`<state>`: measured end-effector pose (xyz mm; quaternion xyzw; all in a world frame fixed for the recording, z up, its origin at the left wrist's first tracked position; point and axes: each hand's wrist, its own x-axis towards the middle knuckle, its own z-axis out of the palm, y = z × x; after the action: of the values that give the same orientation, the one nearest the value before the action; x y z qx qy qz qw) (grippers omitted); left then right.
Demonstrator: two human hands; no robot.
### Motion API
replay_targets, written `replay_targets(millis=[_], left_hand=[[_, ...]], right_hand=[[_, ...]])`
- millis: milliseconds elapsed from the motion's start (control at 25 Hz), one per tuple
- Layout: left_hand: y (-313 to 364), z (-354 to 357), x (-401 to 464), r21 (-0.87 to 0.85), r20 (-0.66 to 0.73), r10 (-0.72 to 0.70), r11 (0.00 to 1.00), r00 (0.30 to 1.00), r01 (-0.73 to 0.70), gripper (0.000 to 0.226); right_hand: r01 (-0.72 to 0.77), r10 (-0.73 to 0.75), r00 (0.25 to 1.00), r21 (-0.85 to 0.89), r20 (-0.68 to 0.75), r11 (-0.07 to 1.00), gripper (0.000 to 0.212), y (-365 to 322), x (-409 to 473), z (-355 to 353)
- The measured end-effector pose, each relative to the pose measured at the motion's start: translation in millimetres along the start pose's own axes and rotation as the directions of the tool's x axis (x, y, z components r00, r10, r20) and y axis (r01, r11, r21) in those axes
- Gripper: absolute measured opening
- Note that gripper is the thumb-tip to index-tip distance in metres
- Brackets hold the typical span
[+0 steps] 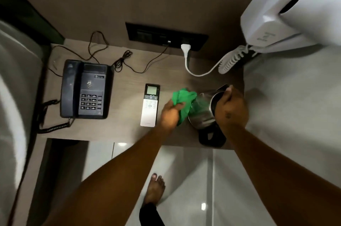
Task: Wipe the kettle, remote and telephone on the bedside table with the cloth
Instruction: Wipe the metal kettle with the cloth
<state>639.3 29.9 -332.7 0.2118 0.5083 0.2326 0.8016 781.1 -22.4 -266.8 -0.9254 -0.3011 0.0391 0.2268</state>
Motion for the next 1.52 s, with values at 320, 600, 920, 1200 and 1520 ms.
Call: replay_targets(millis=[320,600,920,1200,1520], left_hand=[[5,45,36,0.140,0.075,0.016,0.990,0.997,-0.027,0.040],[-45,25,10,0.153,-0.037,0.187,0.972,0.982,-0.180,0.055],[0,55,31,0.339,0.133,0.236,0.902,0.963,-0.268,0.036],[-94,35,-25,0.219,-0.162,0.248,0.953,0.955,-0.210,0.059],[-4,57,53,0.296,-0.005,0.184,0.939,0.983,-0.174,0.048]], right_hand=[[0.036,-0.037,0.998,-0.019,-0.046,0.999,0.039,3,0,3],[0.058,-0.059,0.997,-0.034,-0.041,0.998,0.043,4,-2,2],[0.050,-0.050,0.998,-0.002,-0.033,0.999,0.042,4,-2,3],[0.053,-0.053,0.998,0.009,-0.020,0.999,0.041,6,-2,3],[0.056,-0.056,0.997,0.002,-0.054,0.998,0.037,5,-3,4]])
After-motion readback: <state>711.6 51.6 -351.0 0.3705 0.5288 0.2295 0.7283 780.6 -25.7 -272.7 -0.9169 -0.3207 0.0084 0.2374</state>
